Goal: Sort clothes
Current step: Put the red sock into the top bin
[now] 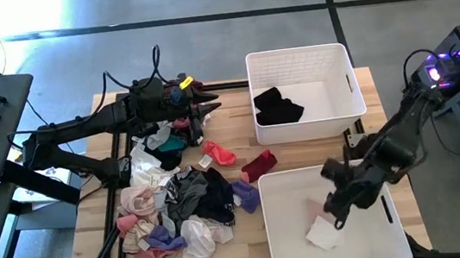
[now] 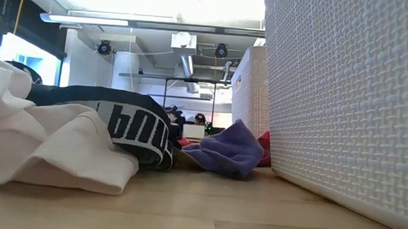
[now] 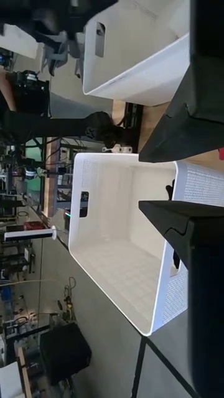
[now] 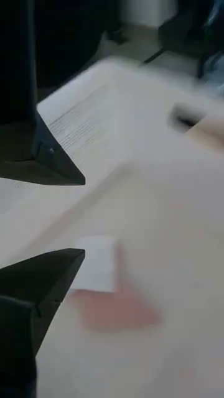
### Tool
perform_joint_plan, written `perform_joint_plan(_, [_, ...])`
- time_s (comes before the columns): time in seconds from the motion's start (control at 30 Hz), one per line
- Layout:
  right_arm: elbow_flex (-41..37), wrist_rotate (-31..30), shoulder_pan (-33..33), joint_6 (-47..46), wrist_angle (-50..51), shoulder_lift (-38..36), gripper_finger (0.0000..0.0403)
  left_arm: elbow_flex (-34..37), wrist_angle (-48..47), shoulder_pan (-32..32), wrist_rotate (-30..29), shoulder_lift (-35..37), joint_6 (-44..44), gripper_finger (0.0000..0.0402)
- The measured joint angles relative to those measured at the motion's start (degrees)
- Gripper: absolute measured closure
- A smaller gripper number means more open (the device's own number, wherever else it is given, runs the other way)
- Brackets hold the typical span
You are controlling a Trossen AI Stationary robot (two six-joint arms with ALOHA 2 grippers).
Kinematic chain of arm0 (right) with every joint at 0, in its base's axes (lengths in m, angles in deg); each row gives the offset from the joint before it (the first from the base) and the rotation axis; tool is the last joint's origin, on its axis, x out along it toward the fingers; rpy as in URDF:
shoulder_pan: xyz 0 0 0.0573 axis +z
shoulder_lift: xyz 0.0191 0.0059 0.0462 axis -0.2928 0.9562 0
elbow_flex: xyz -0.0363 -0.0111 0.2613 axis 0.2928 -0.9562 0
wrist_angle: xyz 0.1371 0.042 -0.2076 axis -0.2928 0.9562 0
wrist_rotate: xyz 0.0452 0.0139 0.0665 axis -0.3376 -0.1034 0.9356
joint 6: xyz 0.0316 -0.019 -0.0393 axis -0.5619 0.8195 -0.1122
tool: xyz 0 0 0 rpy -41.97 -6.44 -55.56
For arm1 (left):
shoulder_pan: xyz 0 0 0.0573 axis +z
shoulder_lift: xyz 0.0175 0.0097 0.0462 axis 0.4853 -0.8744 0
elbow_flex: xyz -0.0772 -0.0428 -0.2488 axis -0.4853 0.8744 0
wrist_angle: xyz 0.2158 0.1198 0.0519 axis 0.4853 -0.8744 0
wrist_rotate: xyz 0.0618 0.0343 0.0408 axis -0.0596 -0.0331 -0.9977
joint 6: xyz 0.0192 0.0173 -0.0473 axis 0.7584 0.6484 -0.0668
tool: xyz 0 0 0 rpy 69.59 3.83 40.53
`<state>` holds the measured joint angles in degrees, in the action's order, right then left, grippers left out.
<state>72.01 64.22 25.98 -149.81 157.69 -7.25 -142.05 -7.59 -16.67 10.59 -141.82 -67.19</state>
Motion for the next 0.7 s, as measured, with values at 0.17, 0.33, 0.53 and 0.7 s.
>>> perform_joint_plan(0.17, [7.9,-15.68,0.0,9.68,1.11,-0.02,0.0241,0.0,1.26,-0.45,0.01,0.0,-2.76,0.0303])
perform_joint_plan(0.33, [12.38,-37.9,-1.26,22.41,-0.13,-0.02,0.0241,0.0,2.09,-1.86,0.16,0.0,-5.01,0.0303])
perform_joint_plan(0.53, [13.53,-41.79,-9.13,38.32,-7.31,-0.02,0.0241,0.0,1.84,-4.72,0.15,0.0,-5.05,0.0303])
perform_joint_plan(0.7, [13.59,-30.46,-17.95,52.07,-13.15,1.28,0.0241,0.0,1.59,-7.73,0.15,0.0,-5.05,0.0303])
